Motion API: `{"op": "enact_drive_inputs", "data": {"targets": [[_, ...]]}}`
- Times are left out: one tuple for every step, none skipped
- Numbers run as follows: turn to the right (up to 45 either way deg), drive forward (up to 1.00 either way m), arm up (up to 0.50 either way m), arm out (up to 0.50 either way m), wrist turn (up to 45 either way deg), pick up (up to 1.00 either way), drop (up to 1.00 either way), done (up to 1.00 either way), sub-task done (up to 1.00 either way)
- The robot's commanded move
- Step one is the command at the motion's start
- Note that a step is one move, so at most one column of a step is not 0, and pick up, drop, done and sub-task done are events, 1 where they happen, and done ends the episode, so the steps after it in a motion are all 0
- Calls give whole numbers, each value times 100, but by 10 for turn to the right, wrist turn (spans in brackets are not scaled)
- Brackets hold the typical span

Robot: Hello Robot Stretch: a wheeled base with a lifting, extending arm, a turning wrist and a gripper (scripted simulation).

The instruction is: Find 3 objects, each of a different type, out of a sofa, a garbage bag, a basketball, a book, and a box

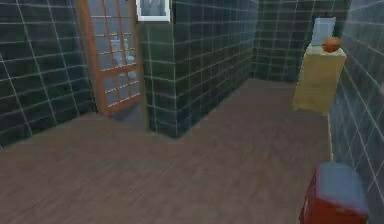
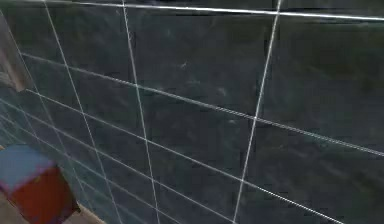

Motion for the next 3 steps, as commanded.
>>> {"op": "enact_drive_inputs", "data": {"targets": [[-450, 0, 0, 0, 0, 0, 0, 0, 0], [-150, 0, 0, 0, 0, 0, 0, 0, 0], [-30, 0, 0, 0, 0, 0, 0, 0, 0]]}}
